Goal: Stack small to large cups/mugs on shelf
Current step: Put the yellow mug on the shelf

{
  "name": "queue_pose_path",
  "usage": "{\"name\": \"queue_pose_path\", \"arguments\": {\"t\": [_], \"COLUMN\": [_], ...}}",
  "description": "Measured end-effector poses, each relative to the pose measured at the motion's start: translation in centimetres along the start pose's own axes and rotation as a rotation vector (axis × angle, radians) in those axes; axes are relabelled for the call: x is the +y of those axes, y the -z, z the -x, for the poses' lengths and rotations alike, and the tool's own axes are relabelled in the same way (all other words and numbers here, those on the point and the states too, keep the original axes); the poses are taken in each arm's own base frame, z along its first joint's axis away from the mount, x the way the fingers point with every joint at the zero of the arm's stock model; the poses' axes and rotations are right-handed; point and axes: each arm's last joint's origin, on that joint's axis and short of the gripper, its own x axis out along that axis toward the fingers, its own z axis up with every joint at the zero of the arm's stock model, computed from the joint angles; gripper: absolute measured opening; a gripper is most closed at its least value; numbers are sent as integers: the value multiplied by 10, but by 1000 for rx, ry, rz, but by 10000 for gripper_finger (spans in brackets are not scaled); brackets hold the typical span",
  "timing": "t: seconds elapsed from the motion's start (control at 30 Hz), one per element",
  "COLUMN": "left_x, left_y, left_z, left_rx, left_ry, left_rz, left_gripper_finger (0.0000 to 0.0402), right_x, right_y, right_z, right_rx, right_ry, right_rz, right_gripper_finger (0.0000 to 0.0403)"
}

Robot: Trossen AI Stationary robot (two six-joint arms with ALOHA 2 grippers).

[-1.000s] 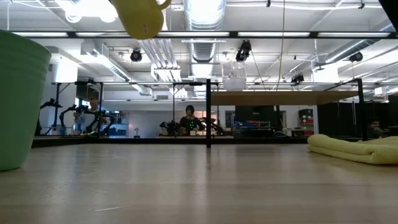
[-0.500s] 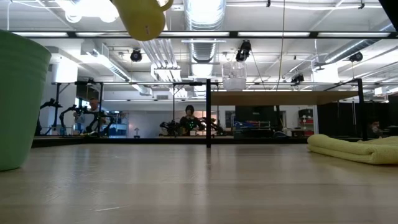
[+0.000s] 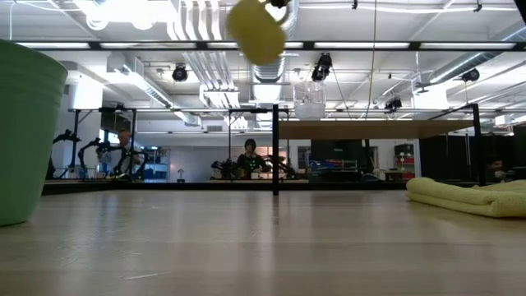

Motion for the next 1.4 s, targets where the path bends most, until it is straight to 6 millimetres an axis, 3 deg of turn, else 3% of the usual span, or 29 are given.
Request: {"name": "queue_pose_path", "arguments": {"t": [0.3, 0.47, 0.73, 1.0, 1.4], "left_x": [1, 1, 1, 1, 0], "left_y": [1, 1, 2, 2, 0], "left_z": [13, 15, 15, 14, 4], "left_rx": [-38, -45, -44, -42, -15], "left_ry": [1, 1, 1, -1, -4], "left_rz": [20, 22, 22, 21, 21], "left_gripper_finger": [105, 105, 105, 105, 105], "right_x": [-39, -54, -74, -98, -90], "right_y": [17, 32, 80, 124, 183], "right_z": [58, 68, 54, 43, -2], "right_rx": [-93, -113, -91, -221, -313], "right_ry": [164, 181, 270, 371, 405], "right_rz": [-138, -212, -327, -482, -502], "right_gripper_finger": [43, 43, 43, 43, 43]}}
